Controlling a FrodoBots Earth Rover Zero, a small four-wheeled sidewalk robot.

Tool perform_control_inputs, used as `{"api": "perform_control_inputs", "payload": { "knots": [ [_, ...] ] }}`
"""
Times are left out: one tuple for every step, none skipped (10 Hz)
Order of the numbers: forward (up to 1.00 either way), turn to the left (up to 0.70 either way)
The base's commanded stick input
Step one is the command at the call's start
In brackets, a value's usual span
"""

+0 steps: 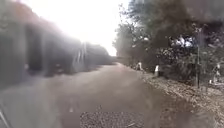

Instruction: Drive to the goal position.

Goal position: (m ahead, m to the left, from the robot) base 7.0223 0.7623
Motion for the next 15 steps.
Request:
{"api": "perform_control_inputs", "payload": {
  "knots": [
    [1.0, 0.0],
    [1.0, 0.0],
    [1.0, 0.0],
    [1.0, 0.0],
    [1.0, 0.0],
    [1.0, 0.0],
    [1.0, -0.18],
    [1.0, -0.07],
    [1.0, 0.0],
    [1.0, 0.0],
    [1.0, 0.0],
    [1.0, 0.0],
    [1.0, 0.0],
    [1.0, 0.0],
    [1.0, 0.0]
  ]
}}
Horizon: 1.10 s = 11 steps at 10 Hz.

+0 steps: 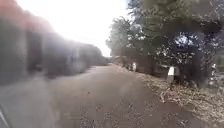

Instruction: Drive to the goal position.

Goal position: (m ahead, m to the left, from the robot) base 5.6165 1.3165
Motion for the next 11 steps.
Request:
{"api": "perform_control_inputs", "payload": {
  "knots": [
    [1.0, 0.0],
    [1.0, 0.0],
    [1.0, 0.0],
    [1.0, 0.0],
    [1.0, 0.03],
    [1.0, 0.13],
    [1.0, 0.22],
    [1.0, 0.22],
    [1.0, 0.11],
    [1.0, 0.0],
    [1.0, 0.0]
  ]
}}
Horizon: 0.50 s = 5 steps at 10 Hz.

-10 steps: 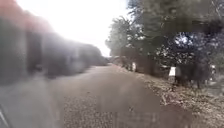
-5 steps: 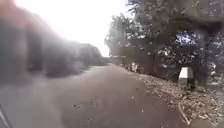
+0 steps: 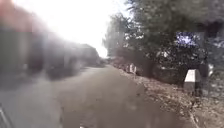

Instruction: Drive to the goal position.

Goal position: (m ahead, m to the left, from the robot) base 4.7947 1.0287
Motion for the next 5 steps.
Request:
{"api": "perform_control_inputs", "payload": {
  "knots": [
    [1.0, 0.0],
    [1.0, 0.06],
    [1.0, 0.16],
    [1.0, 0.27],
    [1.0, 0.0]
  ]
}}
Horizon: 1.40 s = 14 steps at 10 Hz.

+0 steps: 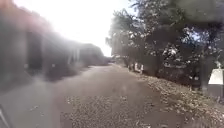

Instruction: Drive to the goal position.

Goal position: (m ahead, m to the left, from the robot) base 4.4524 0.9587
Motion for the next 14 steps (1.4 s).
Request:
{"api": "perform_control_inputs", "payload": {
  "knots": [
    [1.0, 0.0],
    [1.0, 0.08],
    [1.0, 0.19],
    [1.0, 0.0],
    [1.0, 0.0],
    [1.0, 0.0],
    [1.0, 0.0],
    [1.0, 0.0],
    [1.0, 0.0],
    [1.0, 0.0],
    [1.0, 0.0],
    [1.0, 0.22],
    [1.0, 0.11],
    [1.0, 0.0]
  ]
}}
